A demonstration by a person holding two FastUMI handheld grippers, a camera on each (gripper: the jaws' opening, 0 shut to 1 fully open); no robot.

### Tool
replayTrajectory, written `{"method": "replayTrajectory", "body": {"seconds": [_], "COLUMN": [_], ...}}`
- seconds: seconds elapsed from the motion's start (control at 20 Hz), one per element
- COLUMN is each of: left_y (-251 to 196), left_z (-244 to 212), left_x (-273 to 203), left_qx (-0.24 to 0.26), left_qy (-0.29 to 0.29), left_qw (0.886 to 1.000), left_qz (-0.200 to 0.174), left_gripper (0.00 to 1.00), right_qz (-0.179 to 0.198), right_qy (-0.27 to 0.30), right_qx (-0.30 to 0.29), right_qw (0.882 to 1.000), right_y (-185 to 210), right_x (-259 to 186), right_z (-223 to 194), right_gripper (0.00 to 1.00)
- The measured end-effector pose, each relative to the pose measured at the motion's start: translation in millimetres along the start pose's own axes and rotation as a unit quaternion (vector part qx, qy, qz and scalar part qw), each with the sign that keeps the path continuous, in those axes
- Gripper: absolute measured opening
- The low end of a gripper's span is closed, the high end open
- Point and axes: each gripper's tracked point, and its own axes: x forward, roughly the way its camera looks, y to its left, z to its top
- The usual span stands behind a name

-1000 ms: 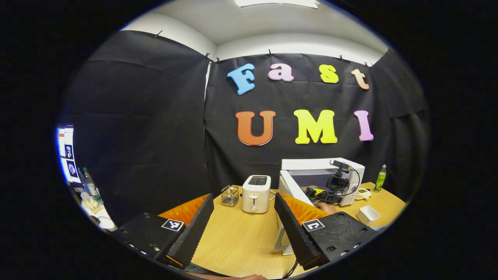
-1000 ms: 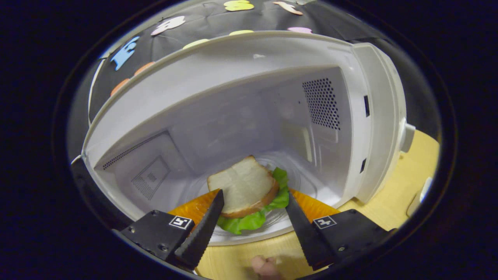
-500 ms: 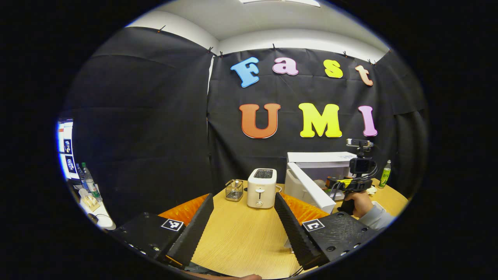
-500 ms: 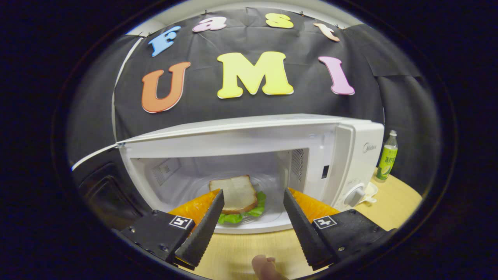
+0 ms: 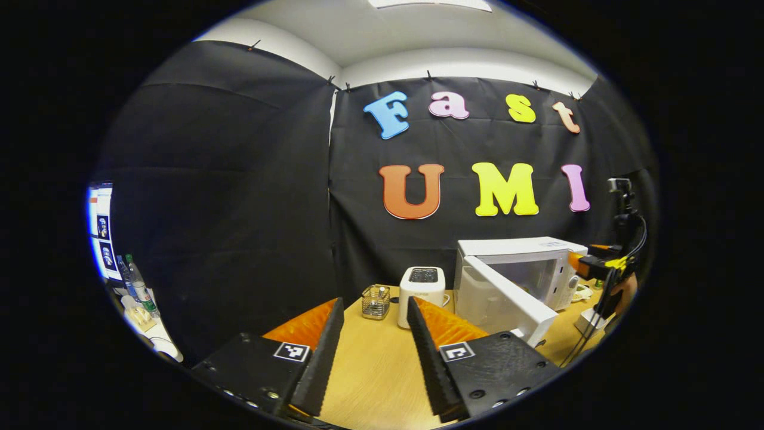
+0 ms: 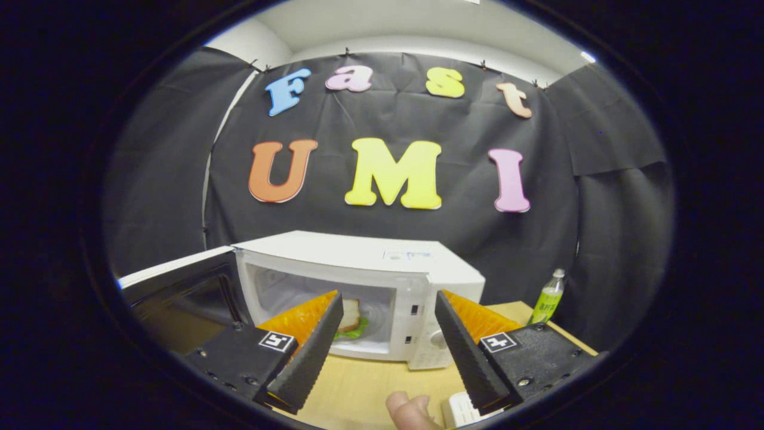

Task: Open the microwave oven with the left hand, put the food in, and close the microwave oven.

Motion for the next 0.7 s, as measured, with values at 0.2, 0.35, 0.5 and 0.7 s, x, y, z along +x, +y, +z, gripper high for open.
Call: {"method": "replayTrajectory", "body": {"seconds": [0.2, 0.35, 0.5, 0.7], "left_y": [15, 8, -5, -41], "left_z": [-1, -14, -34, -58], "left_x": [-7, -9, -5, 0], "left_qx": [-0.009, -0.029, -0.019, -0.009], "left_qy": [0.002, 0.009, 0.023, 0.045], "left_qw": [1.000, 0.999, 0.998, 0.992], "left_qz": [0.014, -0.023, -0.057, -0.118], "left_gripper": [0.13, 0.00, 0.00, 0.00], "right_qz": [-0.002, 0.011, 0.003, 0.006], "right_qy": [-0.040, -0.046, -0.061, -0.065], "right_qx": [-0.013, -0.008, -0.008, 0.002], "right_qw": [0.999, 0.999, 0.998, 0.998], "right_y": [-24, -35, -55, -70], "right_x": [-43, -73, -97, -123], "right_z": [42, 63, 81, 89], "right_gripper": [0.98, 0.99, 0.96, 1.00]}}
